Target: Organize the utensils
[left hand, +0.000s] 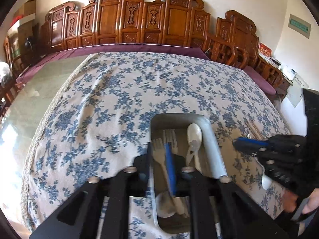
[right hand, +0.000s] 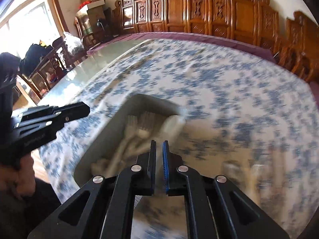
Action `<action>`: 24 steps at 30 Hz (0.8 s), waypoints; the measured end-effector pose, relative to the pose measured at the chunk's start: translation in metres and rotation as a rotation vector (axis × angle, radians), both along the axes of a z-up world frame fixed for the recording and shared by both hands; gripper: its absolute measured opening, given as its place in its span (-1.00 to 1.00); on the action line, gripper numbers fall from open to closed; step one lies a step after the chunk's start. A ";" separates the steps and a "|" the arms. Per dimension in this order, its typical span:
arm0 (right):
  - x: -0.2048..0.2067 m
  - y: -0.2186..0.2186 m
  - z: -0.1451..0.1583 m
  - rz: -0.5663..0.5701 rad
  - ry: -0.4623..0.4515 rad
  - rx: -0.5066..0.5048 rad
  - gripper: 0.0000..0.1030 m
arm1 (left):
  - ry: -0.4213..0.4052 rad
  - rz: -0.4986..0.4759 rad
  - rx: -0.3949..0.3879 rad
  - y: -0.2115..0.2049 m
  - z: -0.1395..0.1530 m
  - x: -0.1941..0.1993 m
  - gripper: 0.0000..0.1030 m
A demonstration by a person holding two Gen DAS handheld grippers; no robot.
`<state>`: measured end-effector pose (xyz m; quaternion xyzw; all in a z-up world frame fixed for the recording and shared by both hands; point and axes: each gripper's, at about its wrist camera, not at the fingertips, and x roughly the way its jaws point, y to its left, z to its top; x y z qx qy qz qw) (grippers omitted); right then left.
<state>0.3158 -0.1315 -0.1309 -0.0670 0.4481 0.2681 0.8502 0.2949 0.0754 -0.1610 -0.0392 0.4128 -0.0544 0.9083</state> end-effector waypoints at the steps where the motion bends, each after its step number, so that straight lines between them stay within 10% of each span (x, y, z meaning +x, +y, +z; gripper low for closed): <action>1: -0.002 -0.012 0.002 -0.006 -0.022 -0.029 -0.83 | -0.003 -0.006 -0.001 -0.004 0.001 0.000 -0.32; 10: 0.006 -0.092 -0.023 -0.044 -0.001 -0.147 -0.49 | -0.033 -0.063 0.007 -0.058 0.000 0.007 0.51; 24: 0.024 -0.075 -0.075 0.040 0.099 -0.207 -0.49 | -0.017 -0.111 0.024 -0.087 -0.013 0.007 0.52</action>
